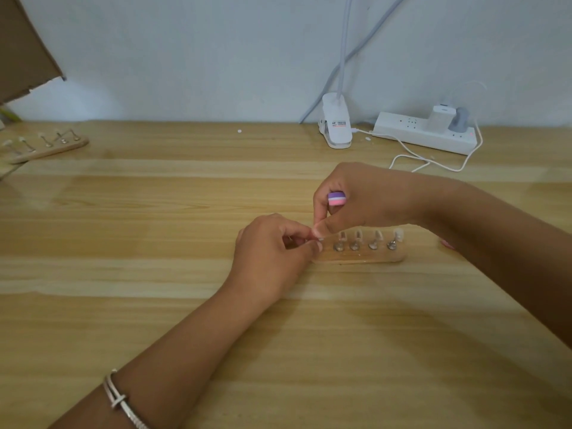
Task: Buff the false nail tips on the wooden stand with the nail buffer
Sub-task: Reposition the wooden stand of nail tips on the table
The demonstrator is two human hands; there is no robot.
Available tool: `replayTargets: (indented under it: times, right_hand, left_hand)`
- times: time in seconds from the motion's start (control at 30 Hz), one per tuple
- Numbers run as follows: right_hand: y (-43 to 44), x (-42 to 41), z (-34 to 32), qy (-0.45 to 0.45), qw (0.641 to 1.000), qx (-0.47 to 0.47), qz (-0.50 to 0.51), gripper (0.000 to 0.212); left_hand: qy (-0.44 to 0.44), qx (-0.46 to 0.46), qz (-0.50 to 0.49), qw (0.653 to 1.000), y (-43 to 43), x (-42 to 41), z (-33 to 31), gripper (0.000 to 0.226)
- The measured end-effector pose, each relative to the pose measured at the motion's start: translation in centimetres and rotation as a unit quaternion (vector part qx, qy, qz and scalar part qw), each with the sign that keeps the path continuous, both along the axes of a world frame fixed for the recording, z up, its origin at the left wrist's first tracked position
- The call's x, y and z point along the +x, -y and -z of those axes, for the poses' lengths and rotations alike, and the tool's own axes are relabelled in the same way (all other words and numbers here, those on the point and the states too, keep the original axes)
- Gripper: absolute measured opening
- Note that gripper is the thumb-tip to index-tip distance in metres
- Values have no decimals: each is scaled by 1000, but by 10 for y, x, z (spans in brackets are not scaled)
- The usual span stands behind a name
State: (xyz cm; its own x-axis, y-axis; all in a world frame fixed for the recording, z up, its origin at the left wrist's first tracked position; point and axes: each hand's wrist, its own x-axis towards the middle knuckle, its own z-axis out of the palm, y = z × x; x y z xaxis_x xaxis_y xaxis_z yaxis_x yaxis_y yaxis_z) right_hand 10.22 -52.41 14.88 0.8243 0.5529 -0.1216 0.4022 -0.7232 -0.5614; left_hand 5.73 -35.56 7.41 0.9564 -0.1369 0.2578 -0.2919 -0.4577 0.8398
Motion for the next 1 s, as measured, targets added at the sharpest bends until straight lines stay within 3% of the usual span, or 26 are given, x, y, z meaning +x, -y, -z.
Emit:
replayTargets:
  times: [0.33, 0.53, 0.77, 1.0]
  right_hand:
    - [10, -14, 4, 32, 995, 71, 66, 9]
    - [8, -20, 2, 34, 997, 49, 44, 11]
    - [-7, -15, -8, 71, 996, -52, 17, 10]
    - [-3, -19, -5, 93, 995, -42, 19, 4]
  left_hand:
    - [0, 6, -6, 1000, 1, -1, -3, 11]
    - [-3, 13, -5, 1000, 1, -2, -5, 8]
    - [-2, 21, -10, 1000, 1, -3, -5, 6]
    - [-5, 31, -8, 999, 1, -5, -7, 5]
